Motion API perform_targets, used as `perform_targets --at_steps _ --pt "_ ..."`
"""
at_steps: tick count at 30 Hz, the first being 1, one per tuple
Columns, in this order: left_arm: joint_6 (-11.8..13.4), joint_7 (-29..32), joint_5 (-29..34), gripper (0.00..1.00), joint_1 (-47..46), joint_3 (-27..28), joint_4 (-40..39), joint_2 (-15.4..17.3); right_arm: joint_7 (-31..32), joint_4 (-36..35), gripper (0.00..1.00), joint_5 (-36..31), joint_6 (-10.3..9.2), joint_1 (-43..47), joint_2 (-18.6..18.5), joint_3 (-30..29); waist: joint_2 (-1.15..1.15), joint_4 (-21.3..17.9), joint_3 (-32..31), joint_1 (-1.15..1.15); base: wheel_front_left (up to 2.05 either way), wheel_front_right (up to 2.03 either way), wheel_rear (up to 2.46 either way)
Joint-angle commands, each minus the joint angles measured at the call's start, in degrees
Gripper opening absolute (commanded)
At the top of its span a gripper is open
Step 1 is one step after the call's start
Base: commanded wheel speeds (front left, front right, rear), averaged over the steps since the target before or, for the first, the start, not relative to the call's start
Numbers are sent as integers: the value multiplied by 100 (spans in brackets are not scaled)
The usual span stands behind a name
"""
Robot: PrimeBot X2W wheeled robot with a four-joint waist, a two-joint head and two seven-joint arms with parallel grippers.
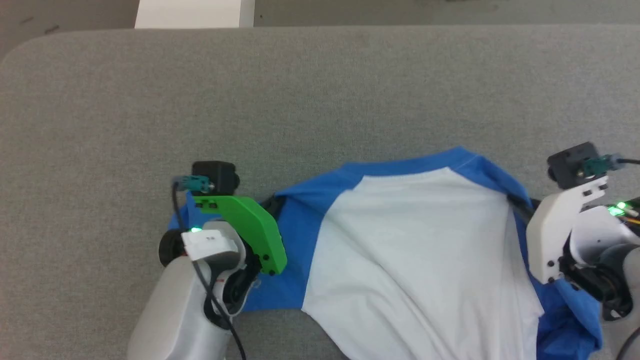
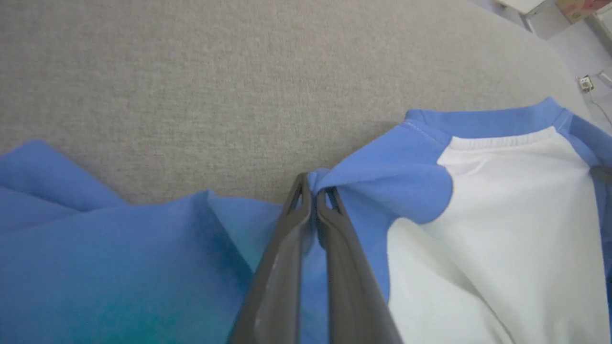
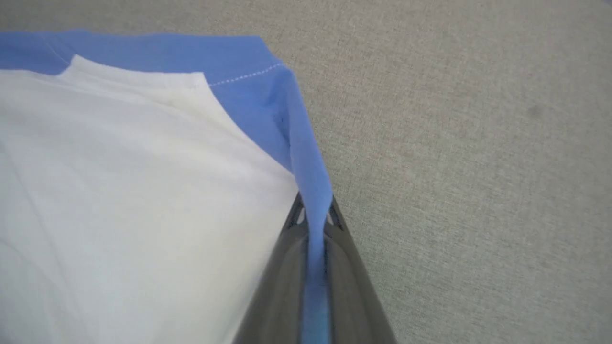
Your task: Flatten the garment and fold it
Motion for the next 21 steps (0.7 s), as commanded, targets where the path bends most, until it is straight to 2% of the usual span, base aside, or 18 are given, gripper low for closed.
perform_targets --at_steps 1,7,12,16,21 --pt "1 -141 -49 0 21 100 -100 19 -40 -127 0 78 -8 -57 -49 -94 0 -23 -216 0 0 0 0" --pt "-38 -612 -187 0 -494 526 -513 98 80 -553 0 924 -8 -375 -27 -432 0 -30 -515 0 0 0 0" --pt "-57 -653 -114 0 -1290 719 -649 296 337 -680 0 1549 -8 -1052 -95 -449 0 -69 -596 0 0 0 0" --pt "-96 -562 48 0 -2193 775 -374 524 419 -352 0 1835 -8 -1976 -10 -342 0 -120 -539 0 0 0 0" --pt "-102 -635 339 0 -3497 804 255 735 273 501 0 1813 -8 -3499 352 -216 0 -213 -250 0 0 0 0"
